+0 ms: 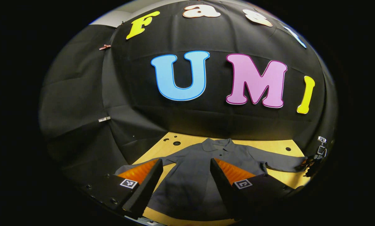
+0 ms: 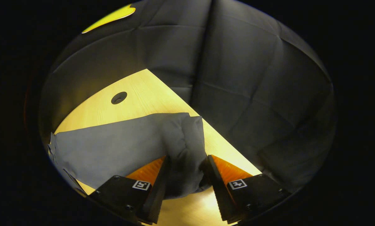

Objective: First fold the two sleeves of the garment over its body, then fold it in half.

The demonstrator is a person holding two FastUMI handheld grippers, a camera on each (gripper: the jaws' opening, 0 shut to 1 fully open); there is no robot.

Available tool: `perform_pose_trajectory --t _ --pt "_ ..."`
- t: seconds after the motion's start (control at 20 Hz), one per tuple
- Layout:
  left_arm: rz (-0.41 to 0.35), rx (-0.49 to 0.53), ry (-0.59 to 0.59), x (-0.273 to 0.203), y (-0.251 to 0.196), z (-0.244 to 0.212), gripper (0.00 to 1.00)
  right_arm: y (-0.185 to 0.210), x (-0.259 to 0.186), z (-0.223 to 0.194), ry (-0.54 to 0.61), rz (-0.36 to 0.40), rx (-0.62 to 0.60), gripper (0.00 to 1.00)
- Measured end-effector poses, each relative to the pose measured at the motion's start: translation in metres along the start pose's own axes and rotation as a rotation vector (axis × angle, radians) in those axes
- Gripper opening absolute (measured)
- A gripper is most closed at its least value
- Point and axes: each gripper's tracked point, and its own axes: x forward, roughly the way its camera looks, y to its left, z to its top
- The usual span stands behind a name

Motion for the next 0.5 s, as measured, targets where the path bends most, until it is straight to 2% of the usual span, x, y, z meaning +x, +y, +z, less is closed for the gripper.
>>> perform_pose_trajectory --t 0.1,0.15,0.2,0.25,0.4,0.5 --pt "0.011 -0.002 -0.002 -0.0025 0.0043 0.0008 0.96 -0.0019 -0.0034 0.0019 0.001 0.002 0.017 0.46" --pt "0.016 -0.004 -0.001 -0.0027 0.0058 -0.0005 0.96 -0.0025 -0.0035 0.0014 0.0 0.006 0.023 0.5" --pt "0.02 -0.006 0.0 -0.003 0.0079 -0.0004 0.96 -0.0017 -0.0025 0.0021 0.001 0.018 0.029 0.23" --pt "0.023 -0.009 0.001 -0.0038 0.0095 -0.0017 0.96 0.0 -0.005 0.0012 0.008 0.034 0.037 0.07" --pt "0.022 -0.023 0.007 -0.0006 0.0097 -0.0048 0.96 0.0014 -0.0063 0.002 0.048 0.065 0.103 0.05" --pt "0.018 -0.025 0.003 0.0011 0.0106 -0.0031 0.95 0.005 -0.0101 0.0094 0.034 0.071 0.113 0.05"
